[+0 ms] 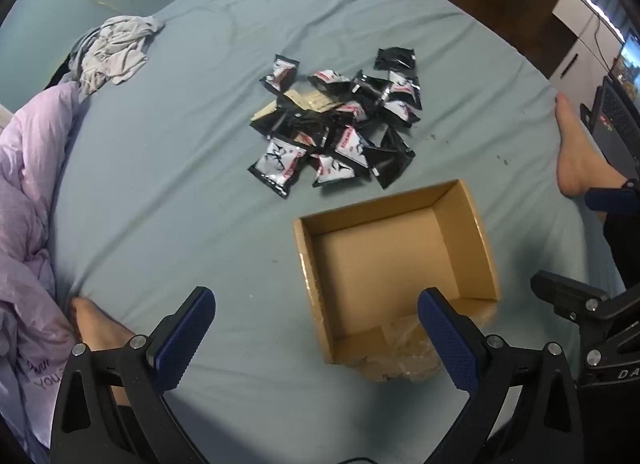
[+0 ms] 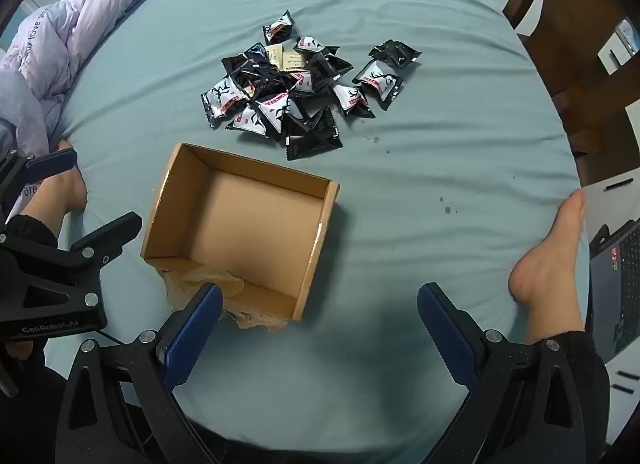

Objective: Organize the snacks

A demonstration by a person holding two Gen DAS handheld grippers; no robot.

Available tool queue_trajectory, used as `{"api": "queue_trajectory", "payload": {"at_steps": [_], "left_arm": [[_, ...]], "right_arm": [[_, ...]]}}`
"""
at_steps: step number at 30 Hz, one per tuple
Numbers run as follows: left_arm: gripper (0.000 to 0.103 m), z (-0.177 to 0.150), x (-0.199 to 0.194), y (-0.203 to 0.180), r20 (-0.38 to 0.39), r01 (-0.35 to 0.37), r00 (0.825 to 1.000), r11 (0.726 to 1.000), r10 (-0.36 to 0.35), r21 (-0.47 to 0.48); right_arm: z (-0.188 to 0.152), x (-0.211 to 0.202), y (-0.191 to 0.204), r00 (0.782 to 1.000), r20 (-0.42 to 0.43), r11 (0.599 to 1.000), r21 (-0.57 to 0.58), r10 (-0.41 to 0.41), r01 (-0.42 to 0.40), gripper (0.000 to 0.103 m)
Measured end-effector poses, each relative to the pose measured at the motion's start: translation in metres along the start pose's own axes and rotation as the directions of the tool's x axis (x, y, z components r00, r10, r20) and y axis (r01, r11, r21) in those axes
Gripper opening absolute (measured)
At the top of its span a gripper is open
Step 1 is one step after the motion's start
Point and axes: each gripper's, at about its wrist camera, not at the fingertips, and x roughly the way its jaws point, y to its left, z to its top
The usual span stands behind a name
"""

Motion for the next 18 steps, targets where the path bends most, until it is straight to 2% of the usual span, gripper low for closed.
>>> {"api": "queue_trajectory", "payload": {"at_steps": [2,5,11,13,18], "left_arm": [[0.103,0.005,0.0,0.001,-0.012,-0.002,1.0,1.0,0.002,0.007],[0.103,-0.002,-0.003,0.0,0.066,-0.041,0.997,0.999,0.042,-0.013],[0.103,0.0,-0.014,0.01,0.124,-0.067,0.989,0.995,0.075,-0.068],[0.103,0.002,-0.014,0.012,0.12,-0.071,0.989,0.994,0.081,-0.082],[0.103,0.004,-0.009,0.016,0.06,-0.017,0.998,0.995,0.024,-0.103]], "right_arm": [[0.0,0.0,-0.001,1.0,0.002,1.0,-0.003,-0.002,0.002,0.098],[-0.004,0.003,-0.004,1.0,0.012,1.0,-0.008,0.0,0.0,0.098],[-0.008,0.001,-0.005,1.0,0.03,1.0,-0.014,-0.002,0.003,0.098],[-0.002,-0.001,-0.003,1.0,0.023,1.0,-0.024,-0.016,0.016,0.098],[-0.003,-0.005,0.002,0.998,0.051,0.997,-0.05,-0.047,0.05,0.098]]}}
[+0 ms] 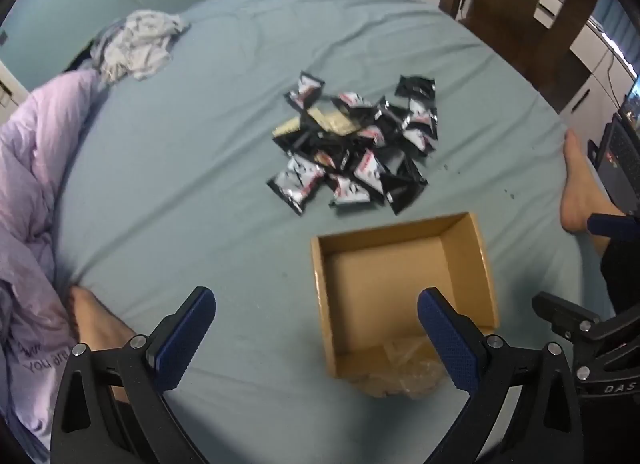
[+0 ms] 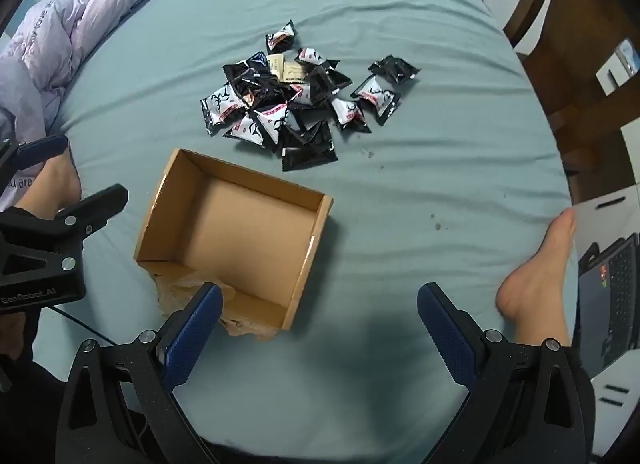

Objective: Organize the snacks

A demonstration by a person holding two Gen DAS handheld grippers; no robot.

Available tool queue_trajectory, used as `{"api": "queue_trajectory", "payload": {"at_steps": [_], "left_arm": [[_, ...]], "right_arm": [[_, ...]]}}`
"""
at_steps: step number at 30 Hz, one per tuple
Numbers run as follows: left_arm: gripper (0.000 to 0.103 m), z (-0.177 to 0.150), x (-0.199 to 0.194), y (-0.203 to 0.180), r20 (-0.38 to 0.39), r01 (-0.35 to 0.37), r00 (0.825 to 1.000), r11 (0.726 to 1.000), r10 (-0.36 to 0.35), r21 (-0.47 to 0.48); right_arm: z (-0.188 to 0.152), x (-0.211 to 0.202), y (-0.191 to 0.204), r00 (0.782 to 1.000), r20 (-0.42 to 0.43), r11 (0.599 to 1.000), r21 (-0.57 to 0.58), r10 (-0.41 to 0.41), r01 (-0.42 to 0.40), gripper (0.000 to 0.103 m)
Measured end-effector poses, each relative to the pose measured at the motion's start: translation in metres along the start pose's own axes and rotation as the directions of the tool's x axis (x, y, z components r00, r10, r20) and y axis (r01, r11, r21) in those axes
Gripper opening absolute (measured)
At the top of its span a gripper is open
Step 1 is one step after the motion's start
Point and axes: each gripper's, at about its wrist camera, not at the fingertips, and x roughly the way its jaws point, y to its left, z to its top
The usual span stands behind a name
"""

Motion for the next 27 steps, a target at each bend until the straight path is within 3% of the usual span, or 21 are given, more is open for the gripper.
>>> {"api": "queue_trajectory", "payload": {"at_steps": [10,27], "left_arm": [[0.099,-0.004,-0.001,-0.01,-0.021,0.013,1.0,0.998,-0.012,0.063],[0.099,-0.003,0.002,0.0,-0.035,0.02,0.999,1.0,-0.02,0.013]], "right_arm": [[0.001,-0.005,0.002,1.0,0.01,1.0,-0.022,-0.014,0.014,0.098],[0.006,0.008,-0.001,0.999,-0.04,1.0,-0.017,-0.005,0.005,0.098]]}}
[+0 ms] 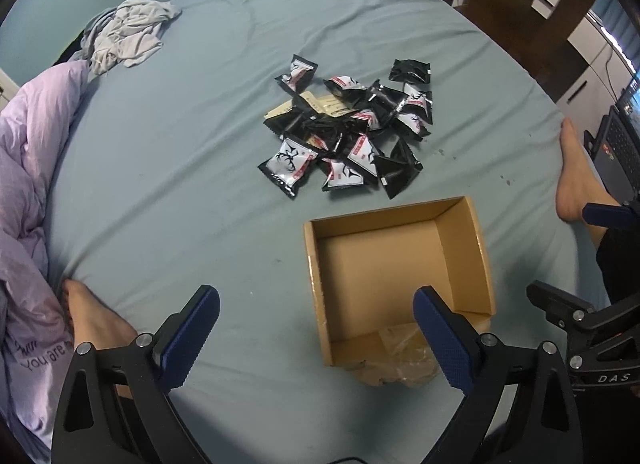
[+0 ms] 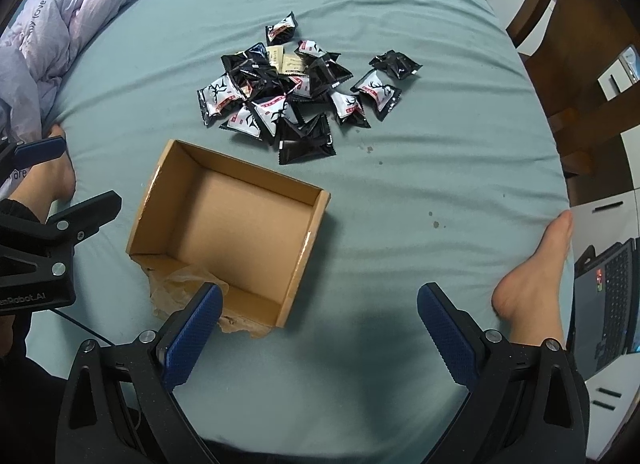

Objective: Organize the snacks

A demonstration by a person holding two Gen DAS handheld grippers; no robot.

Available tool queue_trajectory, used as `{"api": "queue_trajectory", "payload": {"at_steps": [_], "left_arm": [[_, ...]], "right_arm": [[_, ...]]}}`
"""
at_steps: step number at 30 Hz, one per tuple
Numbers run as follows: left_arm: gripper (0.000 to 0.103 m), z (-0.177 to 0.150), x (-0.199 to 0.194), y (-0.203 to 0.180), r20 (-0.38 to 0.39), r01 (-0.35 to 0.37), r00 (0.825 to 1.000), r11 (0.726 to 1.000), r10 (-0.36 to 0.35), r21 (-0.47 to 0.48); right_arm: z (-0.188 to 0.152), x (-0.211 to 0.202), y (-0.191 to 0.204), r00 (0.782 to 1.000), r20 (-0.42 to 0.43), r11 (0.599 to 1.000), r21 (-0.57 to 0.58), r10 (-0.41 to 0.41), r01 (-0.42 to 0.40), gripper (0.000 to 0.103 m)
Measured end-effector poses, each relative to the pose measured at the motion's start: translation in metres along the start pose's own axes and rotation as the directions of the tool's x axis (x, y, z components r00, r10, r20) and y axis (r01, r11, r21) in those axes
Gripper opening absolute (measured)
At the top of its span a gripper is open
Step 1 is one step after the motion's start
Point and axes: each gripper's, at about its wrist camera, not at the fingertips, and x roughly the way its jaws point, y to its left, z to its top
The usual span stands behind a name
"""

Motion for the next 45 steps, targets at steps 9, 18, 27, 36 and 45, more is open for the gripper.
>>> {"api": "queue_trajectory", "payload": {"at_steps": [9,18,27,36,45], "left_arm": [[0.099,0.001,-0.001,-0.002,0.009,0.001,1.0,1.0,-0.001,0.005],[0.099,0.002,-0.001,-0.001,0.01,0.002,1.0,1.0,-0.002,0.003],[0.099,0.003,-0.002,0.001,0.019,0.002,1.0,1.0,-0.002,0.004],[0.099,0.003,-0.003,0.003,0.025,-0.001,1.0,1.0,0.001,0.0],[0.099,0.002,-0.004,0.006,0.022,0.012,1.0,1.0,-0.012,0.001]], "right_arm": [[0.006,0.002,-0.004,0.996,0.012,0.996,0.037,0.086,-0.086,0.098],[0.013,0.003,-0.009,0.994,-0.006,0.994,0.026,0.111,-0.111,0.098],[0.013,0.001,-0.005,1.0,-0.01,0.999,0.026,0.019,-0.019,0.098],[0.023,0.015,-0.019,0.994,-0.024,0.994,0.044,0.106,-0.105,0.098],[0.057,0.033,-0.049,0.994,-0.01,0.984,0.141,0.111,-0.108,0.098]]}}
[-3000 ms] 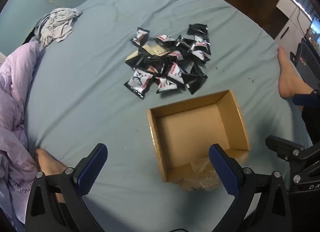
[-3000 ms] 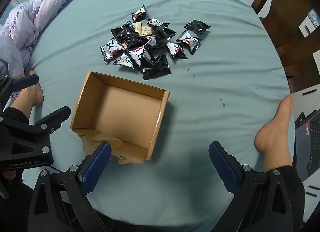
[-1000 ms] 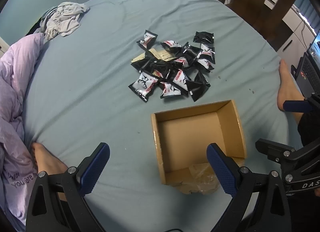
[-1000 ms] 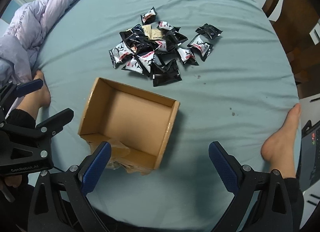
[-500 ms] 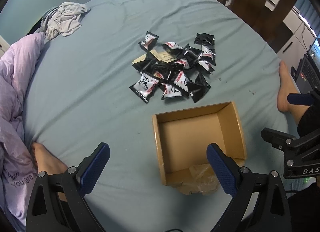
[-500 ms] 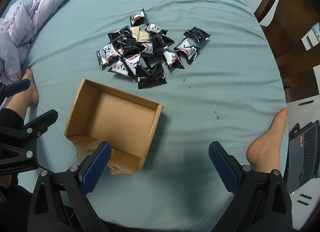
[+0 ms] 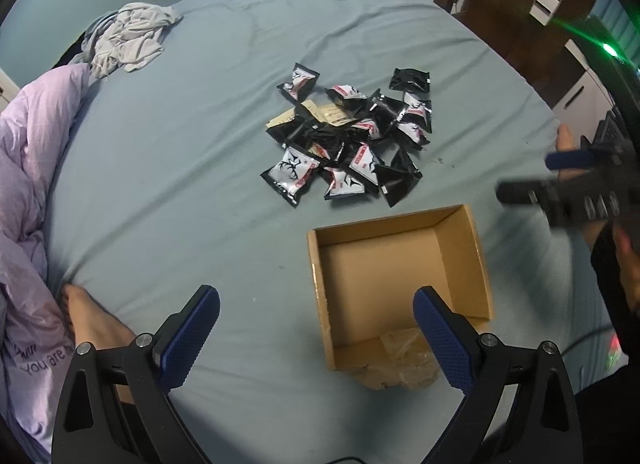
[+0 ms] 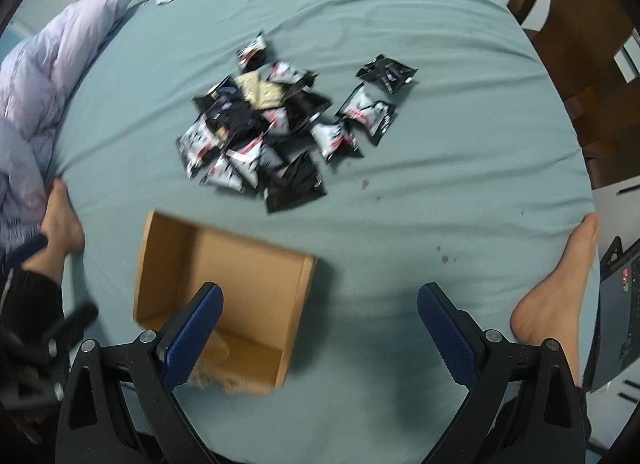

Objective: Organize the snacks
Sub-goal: 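Lower the right gripper onto the snack pile and grasp a black packet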

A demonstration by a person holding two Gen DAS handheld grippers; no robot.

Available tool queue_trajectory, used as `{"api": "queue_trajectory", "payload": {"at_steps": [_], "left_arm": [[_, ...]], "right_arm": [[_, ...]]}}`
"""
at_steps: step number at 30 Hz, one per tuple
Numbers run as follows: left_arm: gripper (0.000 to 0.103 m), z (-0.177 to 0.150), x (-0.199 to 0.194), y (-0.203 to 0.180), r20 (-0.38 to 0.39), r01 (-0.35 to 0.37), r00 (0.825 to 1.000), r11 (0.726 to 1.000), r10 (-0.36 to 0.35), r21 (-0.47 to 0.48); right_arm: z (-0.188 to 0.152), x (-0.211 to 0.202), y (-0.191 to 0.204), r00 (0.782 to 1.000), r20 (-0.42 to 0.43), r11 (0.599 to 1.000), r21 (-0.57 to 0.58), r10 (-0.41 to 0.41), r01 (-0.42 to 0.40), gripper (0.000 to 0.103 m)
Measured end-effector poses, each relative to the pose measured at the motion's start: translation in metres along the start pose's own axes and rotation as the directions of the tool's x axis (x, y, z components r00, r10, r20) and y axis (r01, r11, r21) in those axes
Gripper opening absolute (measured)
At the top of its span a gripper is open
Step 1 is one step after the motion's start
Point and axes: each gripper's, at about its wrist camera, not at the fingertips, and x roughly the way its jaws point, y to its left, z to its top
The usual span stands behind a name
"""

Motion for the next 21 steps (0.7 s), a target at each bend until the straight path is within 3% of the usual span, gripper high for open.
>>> {"api": "queue_trajectory", "payload": {"at_steps": [4,14,21], "left_arm": [[0.099,0.001,0.003,0.001,-0.008,-0.001,1.0,1.0,0.001,0.006],[0.099,0.009,0.01,0.008,-0.021,0.007,1.0,1.0,-0.007,-0.023],[0.099,0.015,0.021,0.019,-0.052,0.019,0.998,0.998,-0.022,-0.055]], "right_arm": [[0.017,0.016,-0.008,1.0,0.0,1.0,0.022,-0.021,0.021,0.098],[0.05,0.054,-0.019,1.0,-0.026,1.0,0.001,0.014,-0.014,0.094],[0.071,0.108,-0.02,0.993,-0.107,0.999,-0.014,0.047,-0.049,0.094]]}}
